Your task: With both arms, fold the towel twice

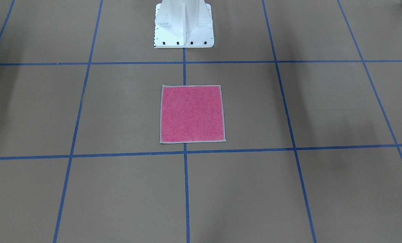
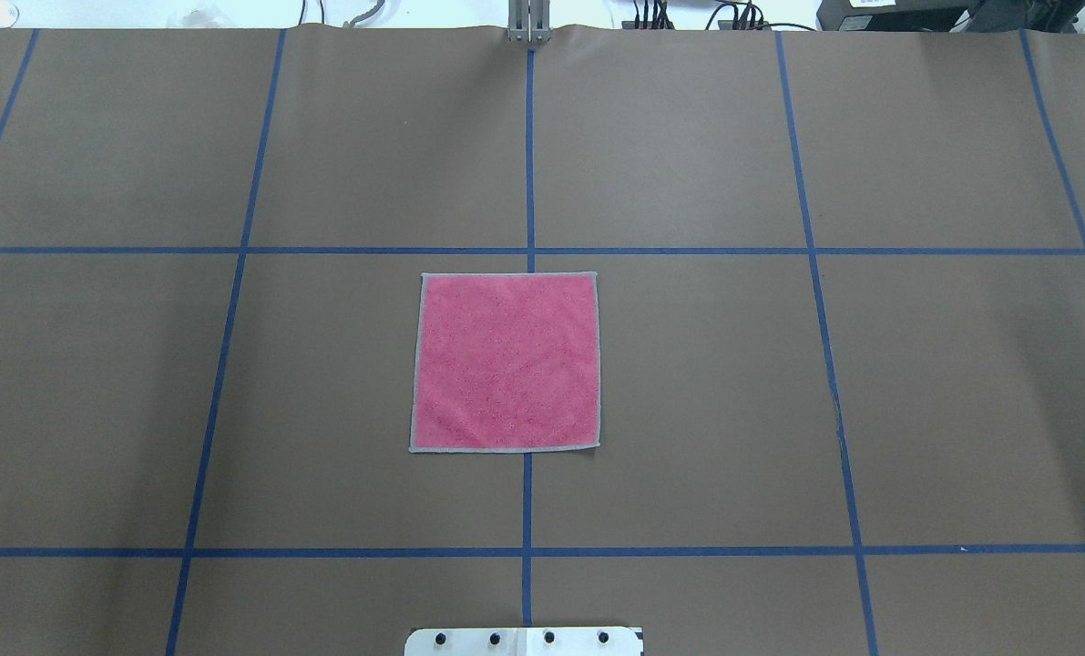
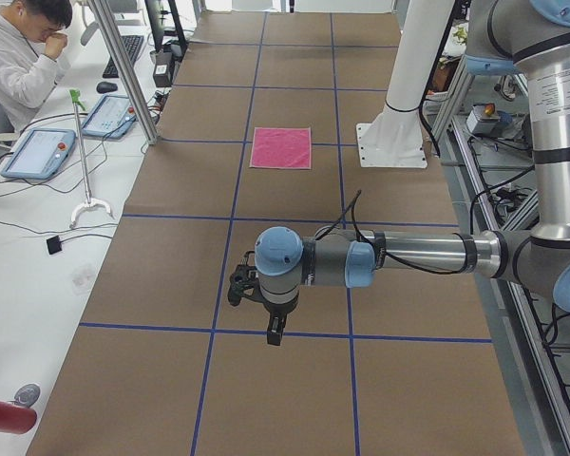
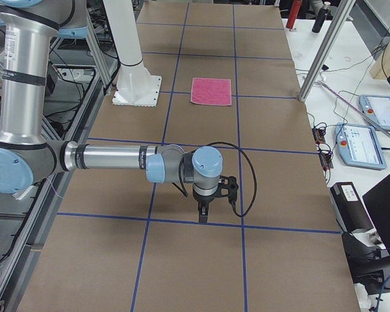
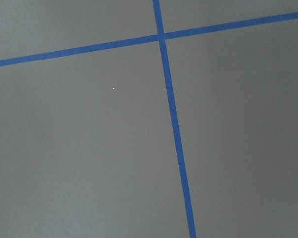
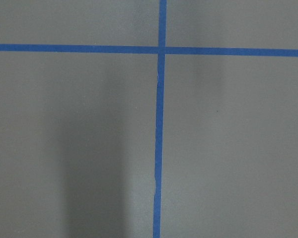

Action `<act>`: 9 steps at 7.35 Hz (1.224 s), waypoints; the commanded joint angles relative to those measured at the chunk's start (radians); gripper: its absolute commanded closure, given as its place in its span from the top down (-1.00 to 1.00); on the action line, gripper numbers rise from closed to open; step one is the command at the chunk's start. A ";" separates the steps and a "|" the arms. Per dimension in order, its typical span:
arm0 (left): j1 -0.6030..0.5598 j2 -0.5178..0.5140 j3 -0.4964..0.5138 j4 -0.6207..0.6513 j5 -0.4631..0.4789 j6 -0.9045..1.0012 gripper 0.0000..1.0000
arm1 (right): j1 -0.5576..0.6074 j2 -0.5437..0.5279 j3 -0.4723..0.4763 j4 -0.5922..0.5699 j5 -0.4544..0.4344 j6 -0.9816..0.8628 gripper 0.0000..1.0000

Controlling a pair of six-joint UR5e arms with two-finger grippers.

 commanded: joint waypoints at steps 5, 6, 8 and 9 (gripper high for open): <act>0.002 -0.002 -0.036 0.003 -0.002 -0.005 1.00 | 0.001 0.005 0.026 0.002 -0.008 0.011 1.00; 0.002 -0.002 -0.054 0.003 -0.005 -0.008 1.00 | 0.001 0.037 0.025 0.002 -0.007 0.011 1.00; 0.002 -0.030 -0.069 -0.002 -0.007 -0.009 1.00 | 0.001 0.058 0.025 0.083 -0.005 0.011 1.00; 0.002 -0.070 -0.069 -0.002 -0.007 -0.009 1.00 | -0.001 0.067 0.012 0.152 -0.011 0.013 1.00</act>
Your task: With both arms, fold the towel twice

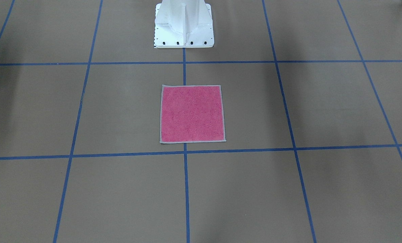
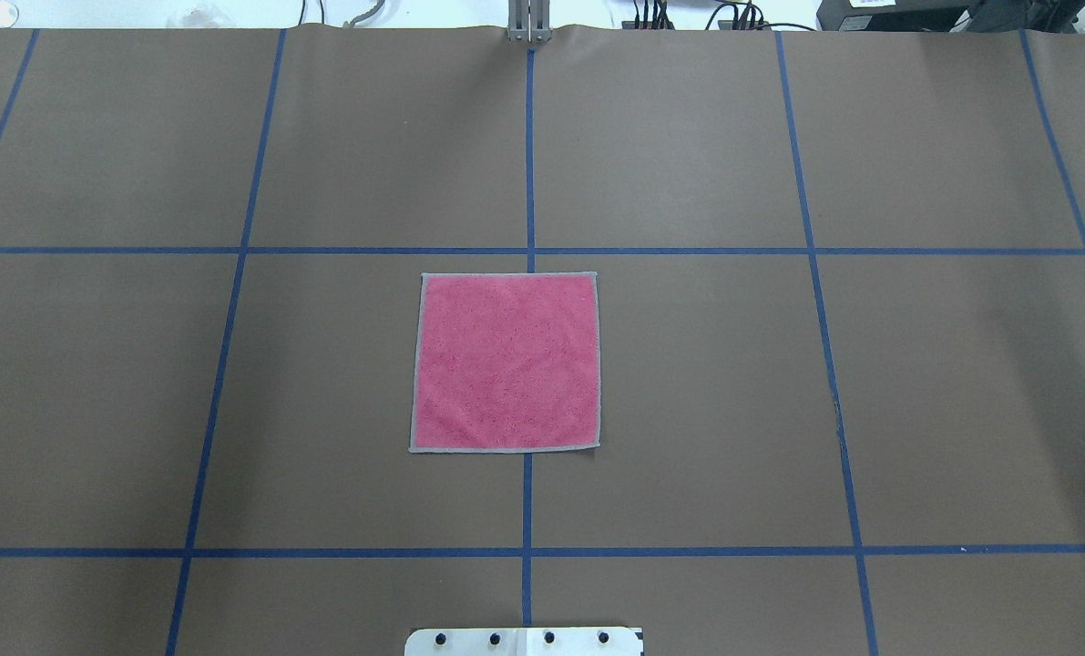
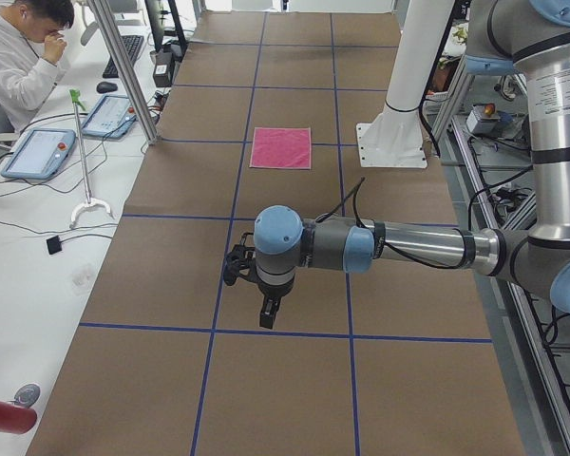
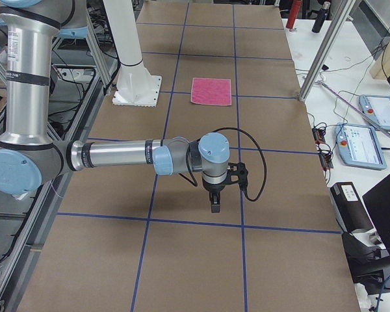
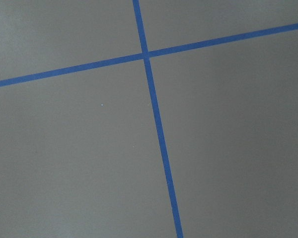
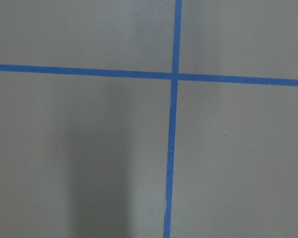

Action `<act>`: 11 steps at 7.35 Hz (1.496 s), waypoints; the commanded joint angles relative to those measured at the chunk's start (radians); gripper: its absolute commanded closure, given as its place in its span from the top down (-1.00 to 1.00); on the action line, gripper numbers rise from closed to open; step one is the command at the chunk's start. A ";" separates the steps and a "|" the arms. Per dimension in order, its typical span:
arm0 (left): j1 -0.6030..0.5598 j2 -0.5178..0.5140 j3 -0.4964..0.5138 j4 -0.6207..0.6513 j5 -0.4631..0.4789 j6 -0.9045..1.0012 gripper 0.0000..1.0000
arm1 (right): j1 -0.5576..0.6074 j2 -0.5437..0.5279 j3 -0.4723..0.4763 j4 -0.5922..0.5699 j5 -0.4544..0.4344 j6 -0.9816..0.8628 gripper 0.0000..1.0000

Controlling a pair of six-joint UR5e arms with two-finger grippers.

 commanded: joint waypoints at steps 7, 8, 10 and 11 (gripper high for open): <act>0.023 -0.157 0.053 -0.240 -0.004 -0.022 1.00 | -0.035 0.022 -0.017 0.287 -0.024 0.067 1.00; 0.087 -0.166 0.047 -0.271 -0.002 -0.115 1.00 | -0.082 0.037 -0.008 0.294 -0.024 0.153 1.00; 0.239 -0.210 0.044 -0.361 0.001 -0.455 1.00 | -0.185 0.078 0.019 0.350 -0.027 0.442 1.00; 0.291 -0.211 0.044 -0.445 0.002 -0.616 1.00 | -0.255 0.104 0.021 0.448 -0.034 0.670 1.00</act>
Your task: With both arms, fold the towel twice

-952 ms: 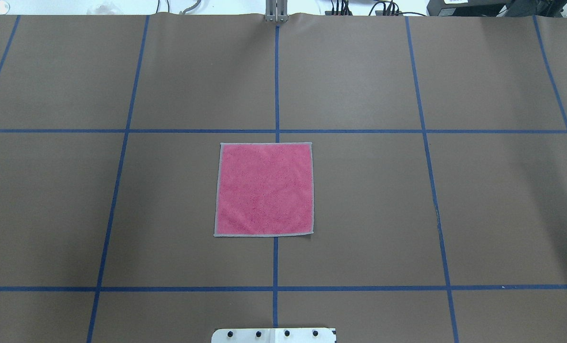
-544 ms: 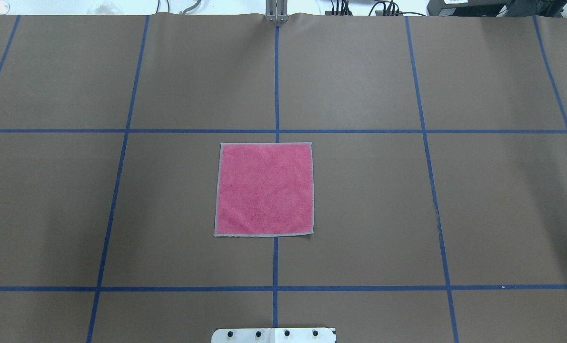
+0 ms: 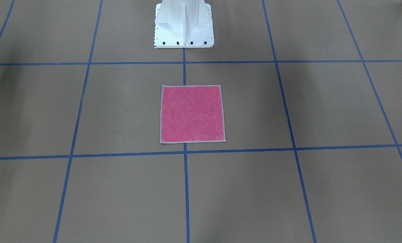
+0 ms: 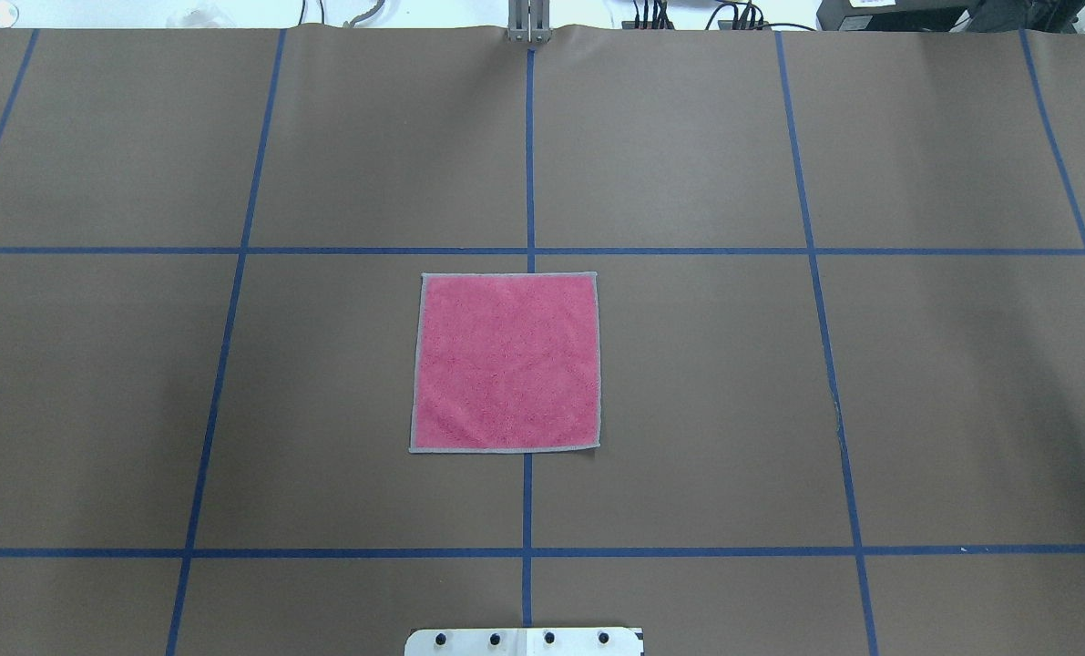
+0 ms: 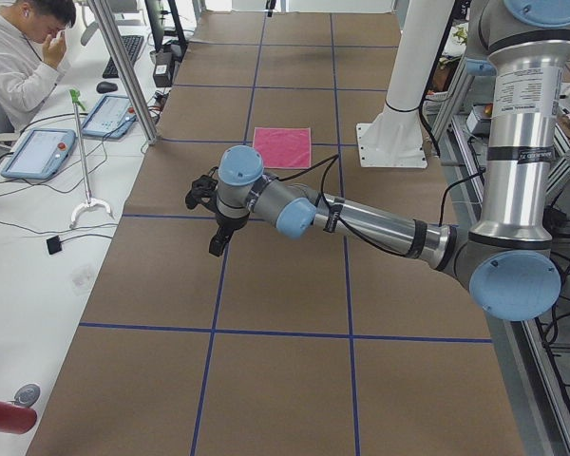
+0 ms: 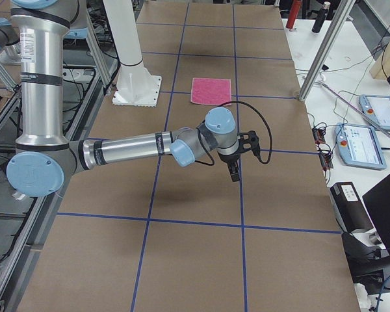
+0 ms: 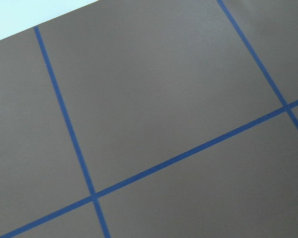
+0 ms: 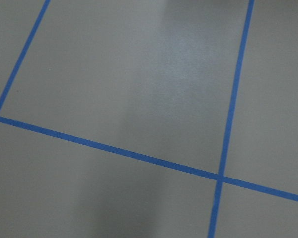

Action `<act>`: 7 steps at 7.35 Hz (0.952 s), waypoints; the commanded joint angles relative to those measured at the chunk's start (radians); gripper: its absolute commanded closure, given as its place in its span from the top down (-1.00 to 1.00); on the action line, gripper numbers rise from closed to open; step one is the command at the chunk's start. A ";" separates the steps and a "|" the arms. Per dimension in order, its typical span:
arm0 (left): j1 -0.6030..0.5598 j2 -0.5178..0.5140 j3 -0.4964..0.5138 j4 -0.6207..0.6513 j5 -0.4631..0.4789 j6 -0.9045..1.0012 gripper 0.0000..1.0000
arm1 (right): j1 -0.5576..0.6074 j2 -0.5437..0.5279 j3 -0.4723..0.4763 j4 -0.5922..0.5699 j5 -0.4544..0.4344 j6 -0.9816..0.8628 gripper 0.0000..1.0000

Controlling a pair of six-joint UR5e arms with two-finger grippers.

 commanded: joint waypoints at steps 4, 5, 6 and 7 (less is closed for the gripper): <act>0.257 -0.020 -0.005 -0.376 0.031 -0.756 1.00 | -0.454 0.036 0.197 0.190 -0.298 0.896 0.99; 0.324 -0.020 -0.022 -0.407 0.096 -0.868 1.00 | -0.567 0.036 0.230 0.190 -0.424 1.026 0.98; 0.413 -0.041 -0.050 -0.407 0.176 -0.987 1.00 | -0.670 0.047 0.244 0.190 -0.546 1.147 0.96; 0.490 -0.070 -0.060 -0.406 0.254 -1.108 1.00 | -0.730 0.067 0.247 0.188 -0.599 1.234 0.93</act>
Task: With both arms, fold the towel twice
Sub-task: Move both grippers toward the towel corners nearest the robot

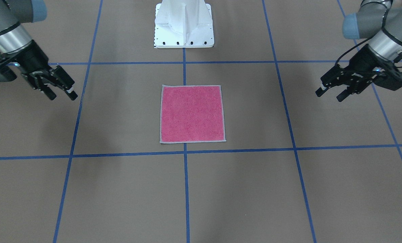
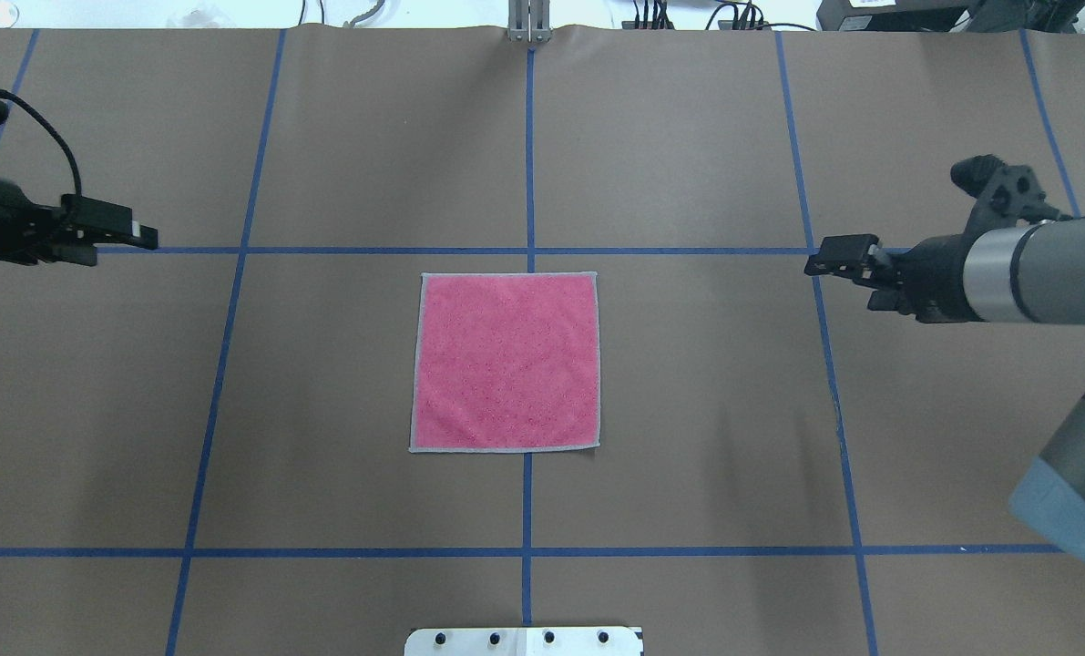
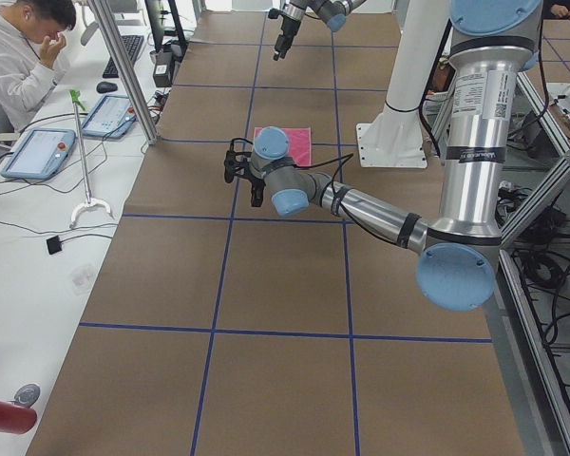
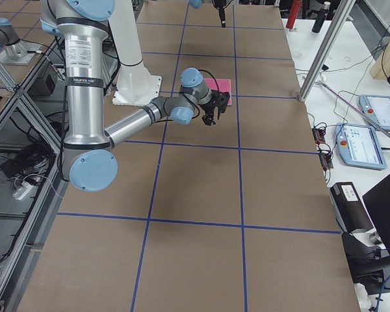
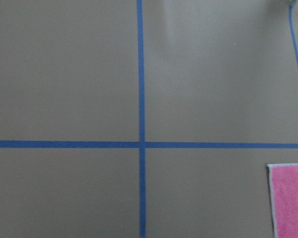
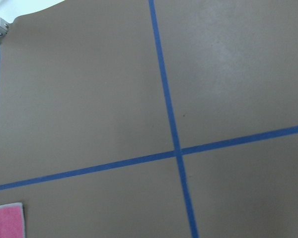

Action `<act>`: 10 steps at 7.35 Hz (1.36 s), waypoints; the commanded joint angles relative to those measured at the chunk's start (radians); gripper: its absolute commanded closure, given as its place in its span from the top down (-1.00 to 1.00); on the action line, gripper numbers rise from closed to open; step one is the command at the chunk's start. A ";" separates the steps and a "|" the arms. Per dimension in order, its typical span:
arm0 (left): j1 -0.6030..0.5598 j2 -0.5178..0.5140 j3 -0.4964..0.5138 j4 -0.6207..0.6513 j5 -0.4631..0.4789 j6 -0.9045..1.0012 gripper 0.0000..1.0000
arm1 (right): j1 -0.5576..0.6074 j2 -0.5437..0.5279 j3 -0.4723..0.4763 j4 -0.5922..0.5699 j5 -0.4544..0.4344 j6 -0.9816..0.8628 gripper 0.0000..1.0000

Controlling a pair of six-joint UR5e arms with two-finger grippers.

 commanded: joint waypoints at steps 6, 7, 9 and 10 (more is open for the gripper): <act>0.434 -0.156 -0.016 -0.003 0.410 -0.605 1.00 | -0.353 0.292 -0.026 -0.303 -0.329 0.565 0.88; 0.471 -0.169 -0.016 -0.003 0.454 -0.663 1.00 | -0.390 0.310 -0.040 -0.303 -0.367 0.642 0.88; 0.516 -0.188 -0.014 -0.005 0.519 -0.786 0.92 | -0.419 0.360 -0.104 -0.306 -0.400 0.673 0.88; 0.528 -0.191 -0.011 -0.005 0.525 -0.842 0.83 | -0.427 0.381 -0.138 -0.308 -0.400 0.693 0.88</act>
